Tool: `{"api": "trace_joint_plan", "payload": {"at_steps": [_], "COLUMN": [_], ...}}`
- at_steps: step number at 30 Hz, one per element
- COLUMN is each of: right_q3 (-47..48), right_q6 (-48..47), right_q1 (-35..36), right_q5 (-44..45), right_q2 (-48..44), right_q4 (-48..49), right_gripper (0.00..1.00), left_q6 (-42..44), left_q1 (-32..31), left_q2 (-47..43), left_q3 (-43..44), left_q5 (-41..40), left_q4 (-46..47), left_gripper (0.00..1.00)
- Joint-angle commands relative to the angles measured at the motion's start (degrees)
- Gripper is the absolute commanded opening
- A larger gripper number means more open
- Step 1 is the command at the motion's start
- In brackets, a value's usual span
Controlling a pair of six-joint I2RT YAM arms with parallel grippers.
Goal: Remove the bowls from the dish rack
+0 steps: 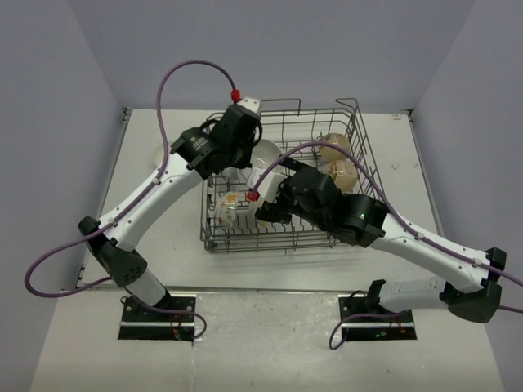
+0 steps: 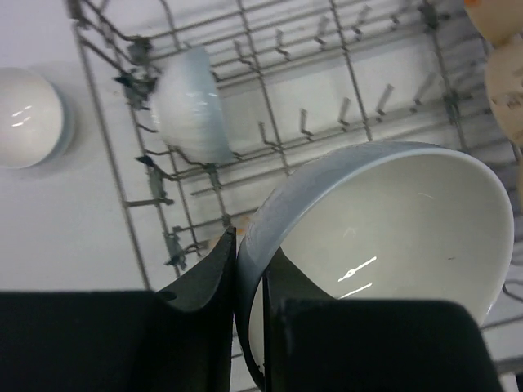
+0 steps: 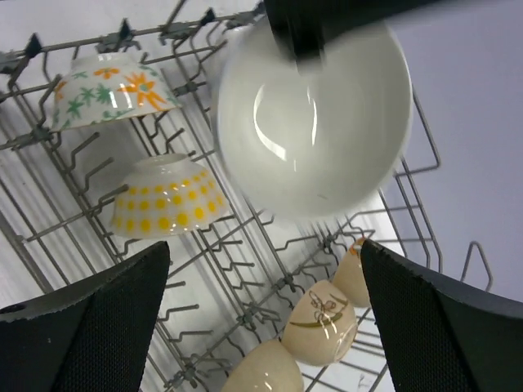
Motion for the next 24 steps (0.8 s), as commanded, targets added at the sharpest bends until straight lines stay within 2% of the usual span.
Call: {"api": "trace_joint_plan", "payload": {"at_steps": [1,3,4,6,7,9,12,17,24], "right_q3": [-0.62,-1.75,-2.28,-4.04,-4.48,-5.27,-6.15,-7.65,-8.70], "right_q6": [4.65,8.24,9.48,13.07,14.23,17.56,20.56,21.36,21.19], "right_q1": [-1.93,-3.08,-4.30,-5.36,-5.89,-6.07,-6.33,-6.34,-6.34], "right_q5": [4.51,3.90,3.73,3.46,3.29,2.76,-0.56,-4.97,-7.79], "right_q2": [-4.77,-8.10,-9.17,-11.28,-13.03,-14.62,-18.22,-20.34,-20.95], "right_q4": [5.51,6.03,6.30,7.44,7.70,7.79,8.41,9.46,9.90], "right_gripper": [0.99,0.99,0.99,0.99,0.99,0.99,0.99,0.99,0.99], "left_q6": [-1.98,-1.63,-1.63,-1.63,-1.72,-2.77,-4.70,-6.29,-5.58], "left_q1": [13.53,21.11,28.55,35.27,41.04,48.26,54.09,55.78,56.48], "left_q2": [-7.50,-9.88,-9.98,-8.67,-7.70,-3.59,2.84,11.53,17.08], "left_q3": [-0.16,-1.92,-3.50,-6.04,-6.67,-7.90,-7.47,-7.38,-9.05], "left_q5": [-1.45,1.37,4.17,8.57,11.90,15.17,23.77,26.25,26.34], "left_q4": [5.35,8.60,9.58,12.73,13.71,15.90,17.75,21.97,25.32], "left_gripper": [0.00,0.00,0.00,0.00,0.00,0.00,0.00,0.00,0.00]}}
